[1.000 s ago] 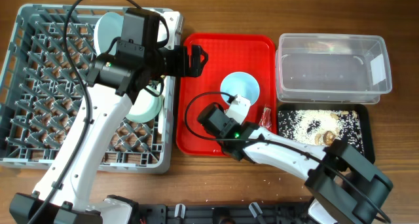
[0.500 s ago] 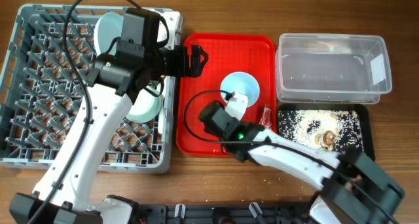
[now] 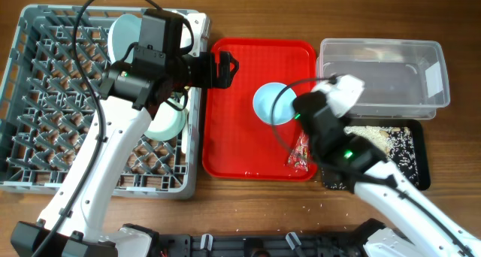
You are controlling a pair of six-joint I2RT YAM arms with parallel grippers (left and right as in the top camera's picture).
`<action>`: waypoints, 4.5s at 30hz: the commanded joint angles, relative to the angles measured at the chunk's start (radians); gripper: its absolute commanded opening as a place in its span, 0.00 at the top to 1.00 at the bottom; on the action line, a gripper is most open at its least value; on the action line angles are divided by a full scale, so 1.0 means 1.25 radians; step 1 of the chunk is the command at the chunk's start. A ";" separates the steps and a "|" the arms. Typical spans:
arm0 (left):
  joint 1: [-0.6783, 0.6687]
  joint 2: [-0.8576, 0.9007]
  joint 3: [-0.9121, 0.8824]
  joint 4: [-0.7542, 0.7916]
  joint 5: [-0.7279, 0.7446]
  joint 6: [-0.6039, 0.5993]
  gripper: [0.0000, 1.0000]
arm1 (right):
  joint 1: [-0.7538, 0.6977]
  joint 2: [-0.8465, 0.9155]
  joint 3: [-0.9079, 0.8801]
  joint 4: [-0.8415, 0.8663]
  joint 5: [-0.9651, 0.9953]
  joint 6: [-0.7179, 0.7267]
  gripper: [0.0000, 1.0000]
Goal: Sort waste into correct bins and load items into the dishwasher rack
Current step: 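Grasp the white tissue with the right gripper and carry it to the clear bin, then release the tissue into the clear plastic bin, then grasp the red wrapper with the right gripper and drop it in the bin, then reach the left gripper to the light-blue bowl and grasp its rim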
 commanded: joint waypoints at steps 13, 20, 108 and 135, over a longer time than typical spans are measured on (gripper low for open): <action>-0.001 0.000 0.001 0.002 0.007 -0.007 0.00 | -0.392 0.108 -0.006 0.276 -0.305 -0.237 0.95; -0.001 0.000 0.001 0.002 0.007 -0.007 0.00 | -0.392 0.201 -0.005 0.389 -0.307 -0.261 0.33; -0.001 0.000 0.001 0.002 0.007 -0.007 0.00 | -0.323 0.323 0.188 0.089 -0.008 -0.073 0.80; -0.001 0.000 0.001 0.026 0.007 -0.007 0.00 | -0.338 0.248 0.188 0.112 -0.050 -0.428 0.00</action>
